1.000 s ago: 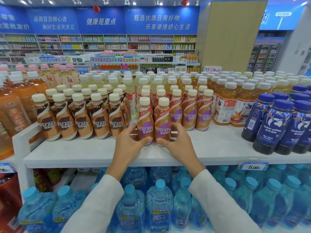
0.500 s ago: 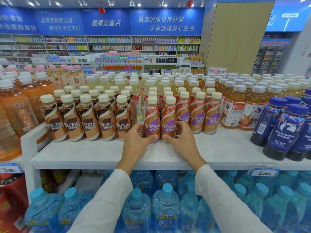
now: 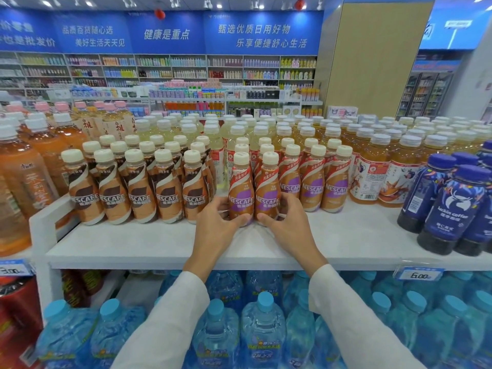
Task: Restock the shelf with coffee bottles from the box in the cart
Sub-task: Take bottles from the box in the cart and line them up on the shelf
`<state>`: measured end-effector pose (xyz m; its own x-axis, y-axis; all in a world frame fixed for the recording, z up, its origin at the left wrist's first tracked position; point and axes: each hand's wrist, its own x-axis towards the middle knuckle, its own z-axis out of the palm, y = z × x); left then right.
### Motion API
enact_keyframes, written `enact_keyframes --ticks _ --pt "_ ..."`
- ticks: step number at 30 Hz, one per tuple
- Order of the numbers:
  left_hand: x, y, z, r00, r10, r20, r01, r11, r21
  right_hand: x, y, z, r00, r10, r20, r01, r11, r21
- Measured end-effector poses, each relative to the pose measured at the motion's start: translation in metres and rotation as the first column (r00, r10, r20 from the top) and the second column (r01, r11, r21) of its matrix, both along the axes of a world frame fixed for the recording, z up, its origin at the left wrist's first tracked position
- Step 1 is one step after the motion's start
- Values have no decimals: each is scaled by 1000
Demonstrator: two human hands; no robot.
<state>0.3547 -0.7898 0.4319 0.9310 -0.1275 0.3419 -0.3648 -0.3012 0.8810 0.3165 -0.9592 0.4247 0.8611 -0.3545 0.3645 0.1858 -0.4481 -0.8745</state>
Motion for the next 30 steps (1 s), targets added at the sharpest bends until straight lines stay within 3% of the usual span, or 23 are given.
enact_keyframes --ticks 13,18,23,30 --pt "-12 -3 2 999 35 18 -36 998 59 -10 3 4 1000 13 4 -14 1000 26" --pt "-34 10 -6 990 142 9 -142 984 107 -42 3 1 1000 -5 -8 5 1000 3" --pt "-81 25 -13 979 202 -12 -202 979 -15 -79 7 -8 998 34 -47 -34 999 -16" --pt "-158 63 -44 929 364 -60 -369 924 -103 -128 23 -31 969 244 -36 -241 968 66"
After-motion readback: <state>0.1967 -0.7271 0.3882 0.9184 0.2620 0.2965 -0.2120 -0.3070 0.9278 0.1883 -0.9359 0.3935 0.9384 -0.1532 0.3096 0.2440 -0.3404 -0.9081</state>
